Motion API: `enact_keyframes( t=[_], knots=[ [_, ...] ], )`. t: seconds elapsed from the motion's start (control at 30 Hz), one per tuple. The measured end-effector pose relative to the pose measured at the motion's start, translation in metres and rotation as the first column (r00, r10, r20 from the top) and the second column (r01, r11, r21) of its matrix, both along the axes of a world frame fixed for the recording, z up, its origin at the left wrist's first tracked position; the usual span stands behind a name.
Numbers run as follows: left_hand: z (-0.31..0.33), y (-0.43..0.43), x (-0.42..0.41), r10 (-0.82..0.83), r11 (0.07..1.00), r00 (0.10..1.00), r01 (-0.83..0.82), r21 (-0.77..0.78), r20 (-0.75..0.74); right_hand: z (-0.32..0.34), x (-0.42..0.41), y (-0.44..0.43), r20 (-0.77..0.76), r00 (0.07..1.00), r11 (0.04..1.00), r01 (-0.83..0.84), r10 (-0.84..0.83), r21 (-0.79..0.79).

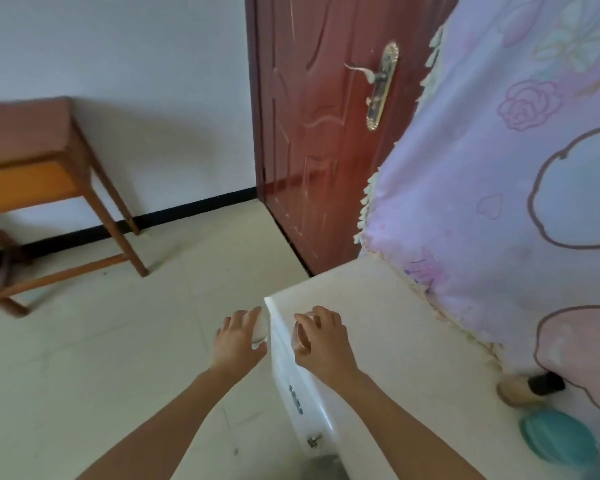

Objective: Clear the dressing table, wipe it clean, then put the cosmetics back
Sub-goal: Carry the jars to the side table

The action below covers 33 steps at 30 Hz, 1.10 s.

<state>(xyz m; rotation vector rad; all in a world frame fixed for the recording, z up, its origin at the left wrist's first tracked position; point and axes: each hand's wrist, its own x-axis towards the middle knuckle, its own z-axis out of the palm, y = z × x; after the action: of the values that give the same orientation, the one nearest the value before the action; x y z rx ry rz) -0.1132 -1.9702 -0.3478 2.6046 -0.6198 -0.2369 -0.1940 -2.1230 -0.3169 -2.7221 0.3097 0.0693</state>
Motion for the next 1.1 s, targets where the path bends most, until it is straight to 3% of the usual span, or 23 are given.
enact_keyframes(
  t=[0.27, 0.53, 0.77, 0.93, 1.1],
  knots=[
    [0.013, 0.123, -0.011, 0.153, 0.988, 0.988, -0.152, -0.038, 0.023, 0.014, 0.011, 0.109, 0.022, 0.988, 0.987, -0.153, 0.154, -0.045],
    [0.042, 0.34, -0.052, 0.342, 0.938, 0.937, -0.337, -0.078, 0.067, 0.028, 0.011, 0.296, 0.064, 0.963, 0.965, -0.261, 0.261, -0.017],
    [0.064, 0.516, -0.106, 0.654, 0.755, 0.756, -0.648, -0.106, 0.034, 0.05, 0.024, 0.473, 0.105, 0.807, 0.811, -0.585, 0.582, 0.005],
    [0.063, 0.571, -0.119, 0.759, 0.645, 0.651, -0.751, -0.138, 0.008, 0.055, 0.036, 0.542, 0.099, 0.69, 0.695, -0.718, 0.717, -0.03],
    [0.067, 0.596, -0.098, 0.791, 0.608, 0.611, -0.779, -0.152, 0.036, 0.055, 0.073, 0.573, 0.112, 0.645, 0.653, -0.755, 0.756, -0.053]
  ],
)
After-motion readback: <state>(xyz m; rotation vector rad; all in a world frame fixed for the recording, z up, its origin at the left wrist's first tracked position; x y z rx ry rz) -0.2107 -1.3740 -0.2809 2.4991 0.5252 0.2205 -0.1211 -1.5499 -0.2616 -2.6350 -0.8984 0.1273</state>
